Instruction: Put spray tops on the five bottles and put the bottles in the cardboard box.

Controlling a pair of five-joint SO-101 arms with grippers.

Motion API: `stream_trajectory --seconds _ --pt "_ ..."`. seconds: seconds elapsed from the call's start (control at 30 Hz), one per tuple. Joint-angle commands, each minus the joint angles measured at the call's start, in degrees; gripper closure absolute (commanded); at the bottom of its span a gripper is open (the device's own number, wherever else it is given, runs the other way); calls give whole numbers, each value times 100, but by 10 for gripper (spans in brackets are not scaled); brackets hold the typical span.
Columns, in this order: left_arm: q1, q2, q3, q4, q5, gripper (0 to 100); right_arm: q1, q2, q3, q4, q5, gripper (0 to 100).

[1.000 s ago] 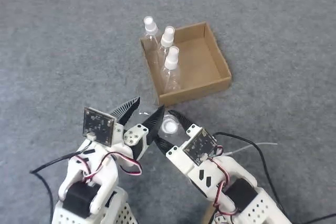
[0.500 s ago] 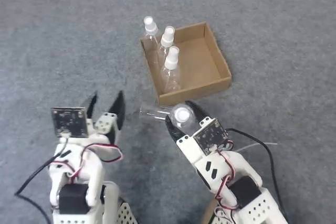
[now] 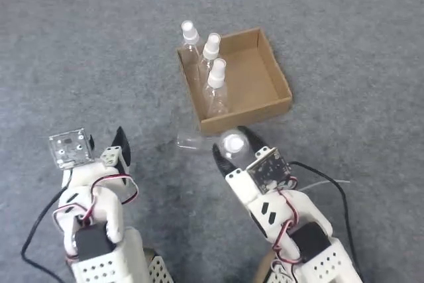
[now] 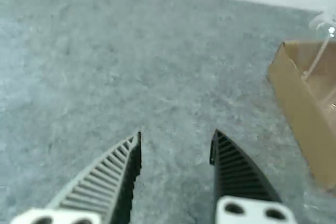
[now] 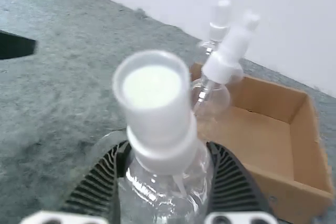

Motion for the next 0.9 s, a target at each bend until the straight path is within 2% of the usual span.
stream_trajectory --seconds 0.0,0.23,0.43,0.73,0.87 --pt "-53 -105 -57 -176 -26 871 514 -127 35 13 35 937" --pt "-53 -105 -75 -185 -53 935 629 -127 -211 57 26 937" --pt "-62 -105 -75 -185 -53 932 629 -92 -677 66 79 993" --pt "-62 -105 -75 -185 -35 931 655 -75 -1486 57 97 976" --pt "-70 -105 -75 -185 -35 930 919 -57 -1952 13 141 976"
